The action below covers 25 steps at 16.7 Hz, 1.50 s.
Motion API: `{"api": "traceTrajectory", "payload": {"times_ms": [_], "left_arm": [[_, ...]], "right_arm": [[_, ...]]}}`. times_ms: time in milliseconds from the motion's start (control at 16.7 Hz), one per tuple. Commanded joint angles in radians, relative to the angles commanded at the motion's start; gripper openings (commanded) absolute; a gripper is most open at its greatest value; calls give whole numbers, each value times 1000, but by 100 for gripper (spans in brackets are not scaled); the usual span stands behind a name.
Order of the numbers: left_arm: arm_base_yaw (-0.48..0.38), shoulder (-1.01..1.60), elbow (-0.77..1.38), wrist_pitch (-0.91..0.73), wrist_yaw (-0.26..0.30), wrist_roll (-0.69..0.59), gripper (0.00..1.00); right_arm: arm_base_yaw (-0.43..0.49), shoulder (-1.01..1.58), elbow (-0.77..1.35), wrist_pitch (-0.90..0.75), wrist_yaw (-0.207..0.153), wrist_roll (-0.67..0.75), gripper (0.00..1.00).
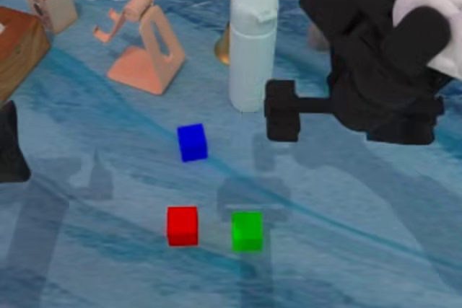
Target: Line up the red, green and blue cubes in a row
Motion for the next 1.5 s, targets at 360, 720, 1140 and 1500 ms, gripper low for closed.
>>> {"api": "traceTrajectory", "payload": {"times_ms": [360,720,1140,1500], "left_arm": [[-135,706,562,-354,-1,-185,100],[-267,1341,1071,-694,1,-362,100],[-370,1809,1501,-937,0,-503,100],[-387,1877,1574,-974,-1,-526,100]], "right_arm": [[-243,-639,-495,288,51,-253,100],[-478,-1220,-999,598,17,-486,100],[-641,-1587,-1335,893,-92,-628,100],[-666,-1659,-1381,948,-118,-644,100]]}}
